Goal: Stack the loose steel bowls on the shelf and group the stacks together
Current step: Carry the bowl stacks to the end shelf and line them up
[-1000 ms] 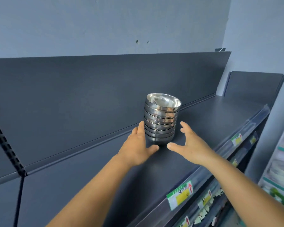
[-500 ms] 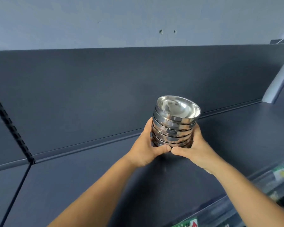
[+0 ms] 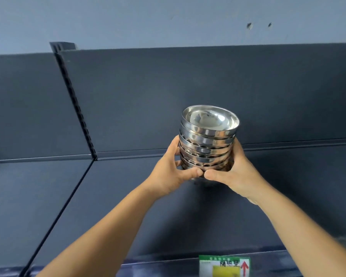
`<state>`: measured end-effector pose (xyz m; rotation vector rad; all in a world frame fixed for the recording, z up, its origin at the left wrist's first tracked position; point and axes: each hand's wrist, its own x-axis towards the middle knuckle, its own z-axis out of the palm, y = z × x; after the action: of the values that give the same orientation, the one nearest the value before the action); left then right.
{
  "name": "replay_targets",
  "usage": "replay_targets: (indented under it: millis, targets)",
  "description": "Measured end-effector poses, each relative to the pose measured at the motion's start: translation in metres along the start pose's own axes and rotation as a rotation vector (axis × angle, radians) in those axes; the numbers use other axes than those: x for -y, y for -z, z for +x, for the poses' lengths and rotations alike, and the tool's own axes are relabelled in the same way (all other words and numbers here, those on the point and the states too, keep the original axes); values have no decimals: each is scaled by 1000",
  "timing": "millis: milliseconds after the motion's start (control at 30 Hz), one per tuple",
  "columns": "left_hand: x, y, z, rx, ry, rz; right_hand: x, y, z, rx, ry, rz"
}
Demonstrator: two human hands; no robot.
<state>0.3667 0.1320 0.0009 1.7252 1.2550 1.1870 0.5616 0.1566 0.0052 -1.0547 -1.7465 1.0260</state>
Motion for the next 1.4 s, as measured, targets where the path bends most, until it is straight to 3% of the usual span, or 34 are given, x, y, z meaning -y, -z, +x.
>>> replay_targets:
  millis: [400,933,1400]
  targets:
    - [0,147,-125,-320,78,92,77,-165,-2,263,181,88]
    - [26,375,-305,-491,116,180,186,-433,-48,414,214,151]
    - [80,512,-309,-530,128,98,214,-581,31,498,223,176]
